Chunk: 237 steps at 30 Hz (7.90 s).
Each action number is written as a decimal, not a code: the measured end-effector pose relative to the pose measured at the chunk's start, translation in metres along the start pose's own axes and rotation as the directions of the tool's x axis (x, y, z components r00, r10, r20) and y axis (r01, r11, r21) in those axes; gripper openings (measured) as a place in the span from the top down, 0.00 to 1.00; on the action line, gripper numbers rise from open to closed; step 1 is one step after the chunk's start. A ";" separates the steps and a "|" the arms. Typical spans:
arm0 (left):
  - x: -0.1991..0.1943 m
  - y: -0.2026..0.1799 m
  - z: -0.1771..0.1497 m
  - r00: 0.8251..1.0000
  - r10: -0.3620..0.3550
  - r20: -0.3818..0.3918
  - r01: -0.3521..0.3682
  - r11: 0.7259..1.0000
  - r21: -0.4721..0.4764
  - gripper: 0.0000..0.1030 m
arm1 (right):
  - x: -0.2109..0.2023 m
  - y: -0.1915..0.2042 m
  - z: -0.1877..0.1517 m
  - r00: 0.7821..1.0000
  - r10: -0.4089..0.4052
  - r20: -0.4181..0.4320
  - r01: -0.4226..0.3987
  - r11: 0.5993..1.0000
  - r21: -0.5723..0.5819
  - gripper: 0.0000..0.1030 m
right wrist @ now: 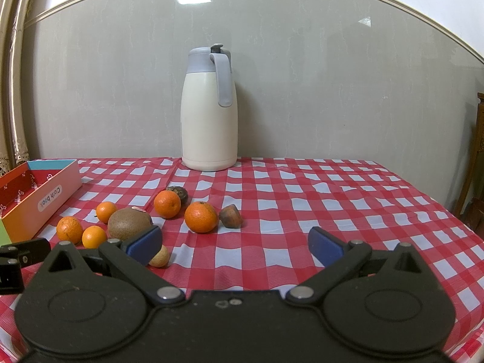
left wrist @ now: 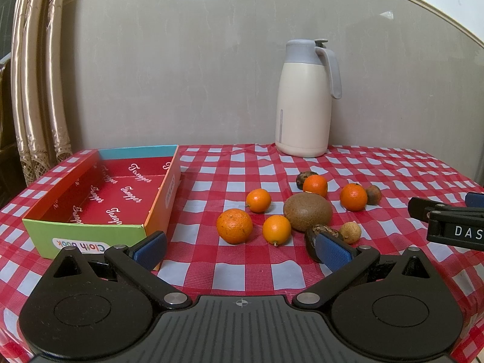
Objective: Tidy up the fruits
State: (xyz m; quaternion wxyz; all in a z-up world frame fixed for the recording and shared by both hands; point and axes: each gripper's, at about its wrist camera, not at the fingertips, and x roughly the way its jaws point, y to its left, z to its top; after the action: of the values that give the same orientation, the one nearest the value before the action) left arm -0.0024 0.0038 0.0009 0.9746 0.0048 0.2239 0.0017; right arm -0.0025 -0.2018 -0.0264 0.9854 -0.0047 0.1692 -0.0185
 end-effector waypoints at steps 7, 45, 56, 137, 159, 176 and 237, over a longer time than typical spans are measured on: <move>0.000 -0.005 0.000 0.999 0.032 0.013 -0.032 0.999 0.039 0.00 | 0.000 0.000 0.000 1.000 0.000 0.000 0.000 1.000 0.001 0.00; 0.026 -0.013 0.004 0.999 0.013 -0.046 -0.011 1.000 0.026 0.00 | 0.001 -0.004 0.000 1.000 -0.012 0.002 0.012 1.000 0.013 0.00; 0.039 -0.023 0.008 0.998 0.007 -0.064 -0.005 1.000 0.030 0.00 | 0.005 -0.010 0.000 1.000 -0.030 -0.002 0.030 0.999 0.024 0.00; 0.073 0.105 0.023 0.982 0.173 -0.080 -0.179 0.980 -0.087 0.62 | 0.042 0.028 0.008 0.999 0.040 -0.020 -0.040 0.999 0.007 0.00; 0.057 0.129 0.019 0.958 0.279 -0.069 -0.282 0.959 -0.028 0.22 | 0.043 0.027 0.005 0.996 0.084 -0.043 -0.082 0.996 0.042 0.00; 0.040 0.108 0.028 0.953 0.301 0.042 -0.299 0.953 -0.048 0.02 | 0.053 0.035 0.016 0.994 0.108 -0.027 -0.109 0.994 -0.020 0.05; 0.024 0.184 0.012 0.920 0.391 0.023 -0.383 0.911 -0.152 0.02 | 0.095 0.093 0.041 0.990 0.107 -0.088 -0.111 0.993 -0.040 0.61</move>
State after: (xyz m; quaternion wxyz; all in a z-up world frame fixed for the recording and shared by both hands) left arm 0.0246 0.1879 0.0035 0.9584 -0.0216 0.1917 0.2105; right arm 0.1044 -0.1127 -0.0206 0.9764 -0.0167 0.2118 0.0389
